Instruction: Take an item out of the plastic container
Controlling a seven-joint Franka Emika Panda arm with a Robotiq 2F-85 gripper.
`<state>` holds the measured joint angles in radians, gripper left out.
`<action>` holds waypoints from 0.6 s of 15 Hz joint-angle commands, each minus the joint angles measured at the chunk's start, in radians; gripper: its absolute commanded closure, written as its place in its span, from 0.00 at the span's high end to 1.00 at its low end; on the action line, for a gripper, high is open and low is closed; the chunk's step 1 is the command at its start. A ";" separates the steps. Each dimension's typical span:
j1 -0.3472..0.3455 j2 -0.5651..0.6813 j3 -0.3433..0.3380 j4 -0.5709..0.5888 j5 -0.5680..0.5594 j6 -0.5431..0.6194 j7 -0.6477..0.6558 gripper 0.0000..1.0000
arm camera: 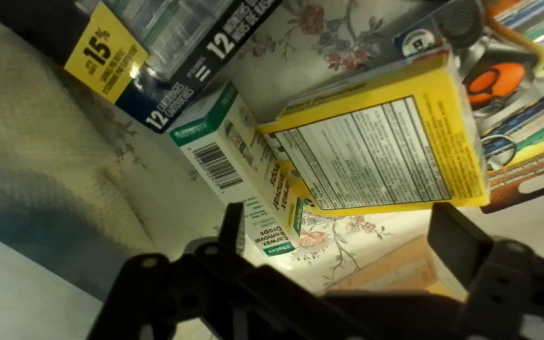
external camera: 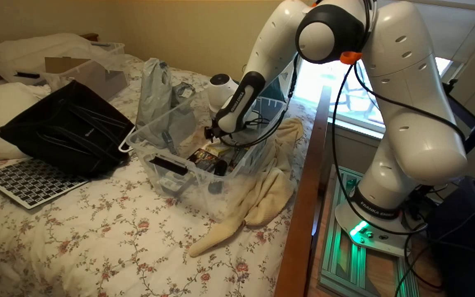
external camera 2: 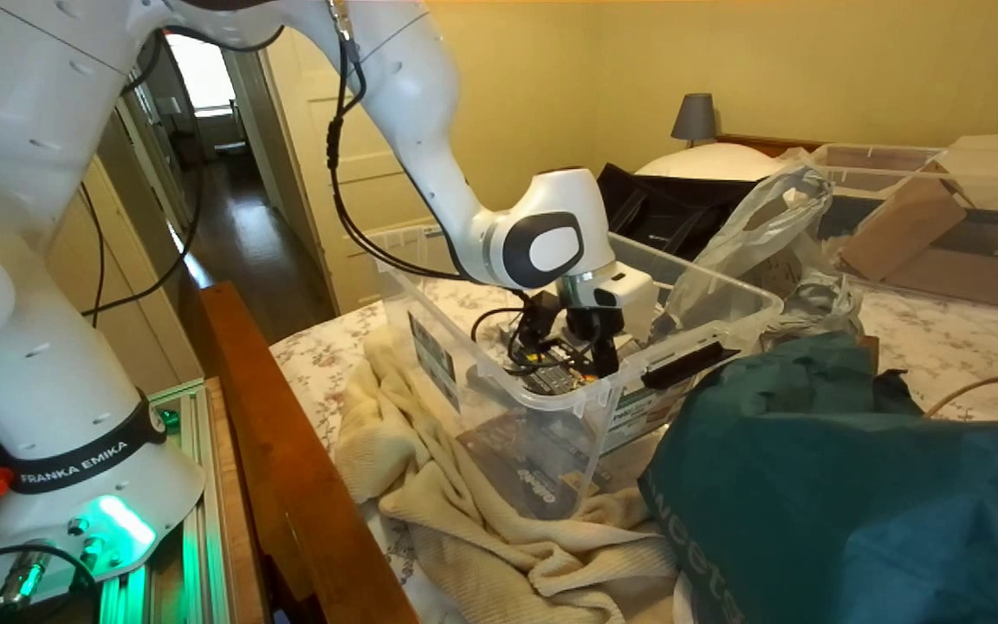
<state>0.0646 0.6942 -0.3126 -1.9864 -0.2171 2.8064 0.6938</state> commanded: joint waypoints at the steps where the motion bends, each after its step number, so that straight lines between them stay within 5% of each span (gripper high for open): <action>1: -0.060 -0.010 0.052 -0.005 0.032 0.028 -0.225 1.00; 9: -0.238 -0.003 0.238 0.045 0.148 -0.001 -0.643 1.00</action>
<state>-0.1233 0.6903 -0.1314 -1.9684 -0.1176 2.8456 0.1659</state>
